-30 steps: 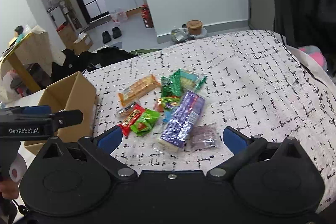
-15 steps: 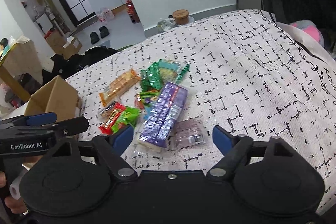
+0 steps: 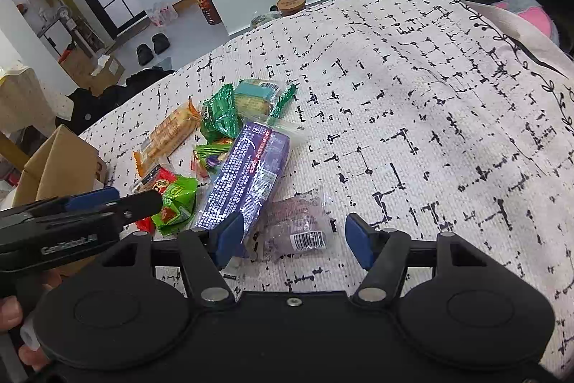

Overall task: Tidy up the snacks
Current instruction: 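Grasp the green candy with the left tool while the right tool grasps the clear pink packet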

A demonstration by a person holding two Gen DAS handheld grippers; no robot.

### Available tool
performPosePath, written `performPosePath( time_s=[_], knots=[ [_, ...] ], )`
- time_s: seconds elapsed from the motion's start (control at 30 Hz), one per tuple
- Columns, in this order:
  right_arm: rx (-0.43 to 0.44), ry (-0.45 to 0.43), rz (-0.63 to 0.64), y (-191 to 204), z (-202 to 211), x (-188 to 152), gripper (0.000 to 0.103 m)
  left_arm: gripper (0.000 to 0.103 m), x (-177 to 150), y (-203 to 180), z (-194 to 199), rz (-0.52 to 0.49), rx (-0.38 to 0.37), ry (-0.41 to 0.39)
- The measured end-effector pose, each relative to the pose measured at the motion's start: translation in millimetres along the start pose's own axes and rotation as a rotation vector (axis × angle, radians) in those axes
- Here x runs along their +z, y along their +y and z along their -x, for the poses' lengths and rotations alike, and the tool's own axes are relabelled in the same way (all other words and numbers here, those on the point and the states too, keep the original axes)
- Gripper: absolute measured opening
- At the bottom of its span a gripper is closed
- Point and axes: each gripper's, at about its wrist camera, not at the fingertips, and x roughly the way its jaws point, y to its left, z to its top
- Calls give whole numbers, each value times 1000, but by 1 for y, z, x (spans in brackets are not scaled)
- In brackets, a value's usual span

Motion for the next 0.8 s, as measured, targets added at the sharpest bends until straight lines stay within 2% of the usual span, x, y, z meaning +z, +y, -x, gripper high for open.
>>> performPosePath(
  time_s=[0.17, 0.43, 0.5, 0.57, 0.63, 0.67, 0.7, 0.8],
  knots=[
    [-5, 14, 11, 0, -10, -1, 62, 51, -2, -3, -17, -4, -18, 25],
    [-17, 12, 56, 2, -19, -3, 62, 51, -3, -9, -32, 11, -43, 20],
    [-27, 22, 72, 4, -22, -3, 63, 50, -4, -11, -37, 18, -61, 42],
    [-45, 33, 98, 7, -26, -5, 64, 41, -7, -9, -44, 52, -58, 65],
    [-54, 28, 118, 9, -27, -7, 64, 32, -9, -7, -44, 64, -42, 55],
    [-65, 27, 134, 11, -28, -8, 60, 29, -10, -6, -44, 64, -38, 56],
    [-83, 25, 152, 14, -29, -9, 52, 29, -10, -4, -44, 68, -39, 59],
    [-99, 26, 172, 17, -28, -7, 40, 27, -10, -5, -42, 63, -36, 67]
  ],
)
